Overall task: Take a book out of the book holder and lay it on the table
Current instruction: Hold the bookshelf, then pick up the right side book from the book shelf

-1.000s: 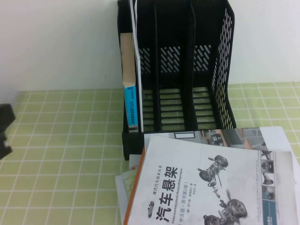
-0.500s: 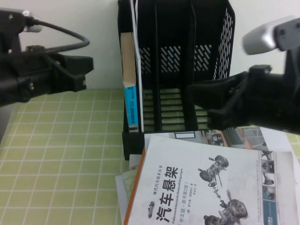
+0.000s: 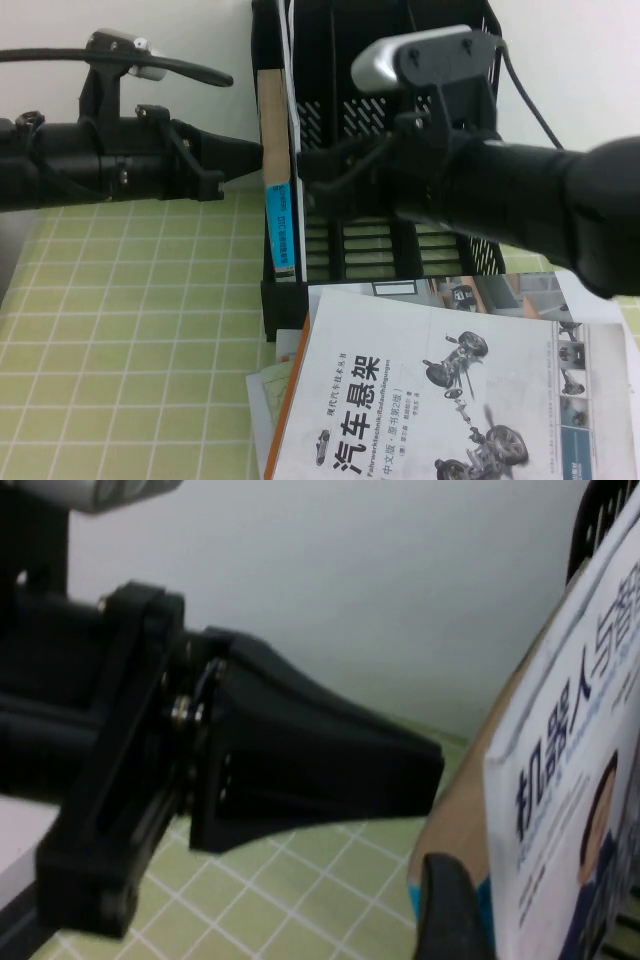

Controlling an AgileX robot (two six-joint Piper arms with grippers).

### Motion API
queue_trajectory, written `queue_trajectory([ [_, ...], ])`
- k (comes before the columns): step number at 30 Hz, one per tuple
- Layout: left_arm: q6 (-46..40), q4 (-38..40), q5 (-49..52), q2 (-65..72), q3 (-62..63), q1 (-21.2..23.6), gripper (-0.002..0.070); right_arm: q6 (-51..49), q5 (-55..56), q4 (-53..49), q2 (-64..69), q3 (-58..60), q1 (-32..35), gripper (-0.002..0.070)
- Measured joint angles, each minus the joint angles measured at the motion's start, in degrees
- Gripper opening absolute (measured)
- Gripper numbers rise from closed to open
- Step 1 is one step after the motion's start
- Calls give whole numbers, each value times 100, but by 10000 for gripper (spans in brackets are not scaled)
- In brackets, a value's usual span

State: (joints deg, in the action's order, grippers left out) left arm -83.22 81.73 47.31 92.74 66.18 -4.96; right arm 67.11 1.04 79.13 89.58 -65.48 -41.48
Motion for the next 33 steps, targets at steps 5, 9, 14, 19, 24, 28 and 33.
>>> queue_trajectory([
  [5, -23, -44, -91, 12, 0, 0, -3, 0, 81, 55, 520, -577, 0, 402],
  [9, -22, -78, -145, 12, 0, 0, -3, 0, 185, 64, 872, -777, 0, 404],
  [14, -22, -78, -167, 12, 0, 0, -3, 0, 964, 64, 1138, -834, 0, 405],
  [19, -22, -92, -167, 12, 0, 0, -3, -333, 1485, -469, 1385, -907, 0, 382],
  [24, -22, -92, -167, 12, 0, 0, -3, -1317, 1497, -1389, 1495, -965, 0, 261],
  [28, -34, -92, -167, 12, 0, 0, -3, -1930, 1462, -1968, 1543, -978, 0, 117],
  [33, -2, -92, -167, 12, 0, 0, -3, -2091, 1328, -2201, 1506, -978, 0, 27],
])
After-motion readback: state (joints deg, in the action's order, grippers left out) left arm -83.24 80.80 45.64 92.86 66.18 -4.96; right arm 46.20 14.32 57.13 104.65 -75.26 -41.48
